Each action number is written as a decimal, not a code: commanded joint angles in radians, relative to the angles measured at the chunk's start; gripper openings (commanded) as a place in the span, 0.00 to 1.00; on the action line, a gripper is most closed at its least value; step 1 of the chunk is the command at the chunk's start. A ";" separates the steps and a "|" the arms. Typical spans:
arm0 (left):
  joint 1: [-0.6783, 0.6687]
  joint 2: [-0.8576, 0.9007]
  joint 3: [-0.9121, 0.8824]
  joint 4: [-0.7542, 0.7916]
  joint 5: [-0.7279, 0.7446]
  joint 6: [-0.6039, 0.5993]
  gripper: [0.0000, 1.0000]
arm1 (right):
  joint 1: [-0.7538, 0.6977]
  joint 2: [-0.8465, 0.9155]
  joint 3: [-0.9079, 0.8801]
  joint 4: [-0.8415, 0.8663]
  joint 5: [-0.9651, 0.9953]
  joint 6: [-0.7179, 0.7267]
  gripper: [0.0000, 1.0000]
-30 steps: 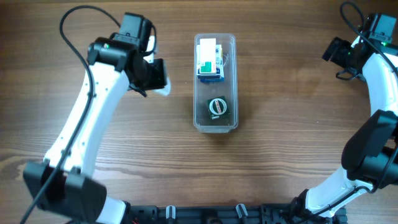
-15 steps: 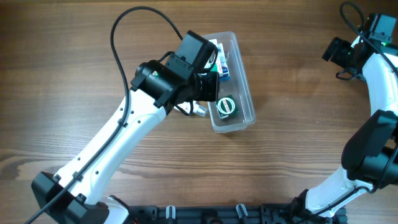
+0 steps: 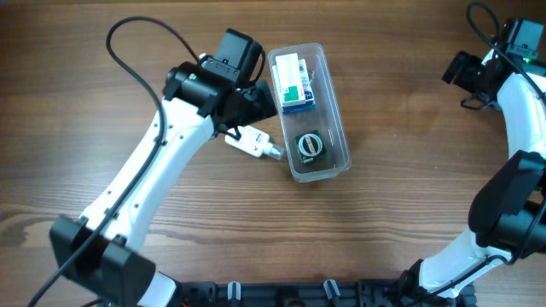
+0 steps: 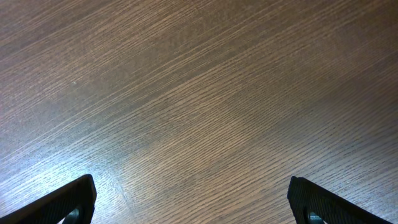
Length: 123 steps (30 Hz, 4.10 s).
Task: Pack container
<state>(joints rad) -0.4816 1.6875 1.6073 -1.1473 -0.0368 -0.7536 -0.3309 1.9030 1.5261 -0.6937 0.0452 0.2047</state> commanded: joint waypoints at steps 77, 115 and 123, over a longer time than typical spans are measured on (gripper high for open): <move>0.038 0.284 -0.385 0.389 0.029 -0.986 0.82 | -0.002 0.014 -0.005 0.002 0.003 0.011 1.00; 0.162 -0.008 -0.380 0.434 0.075 -0.689 0.39 | -0.002 0.014 -0.005 0.002 0.003 0.011 1.00; 0.039 -0.238 -0.380 0.488 0.093 -0.679 0.40 | -0.002 0.014 -0.005 0.002 0.003 0.012 1.00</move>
<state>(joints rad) -0.3786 1.5246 1.2232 -0.6979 0.0505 -1.4666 -0.3309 1.9030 1.5261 -0.6937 0.0452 0.2047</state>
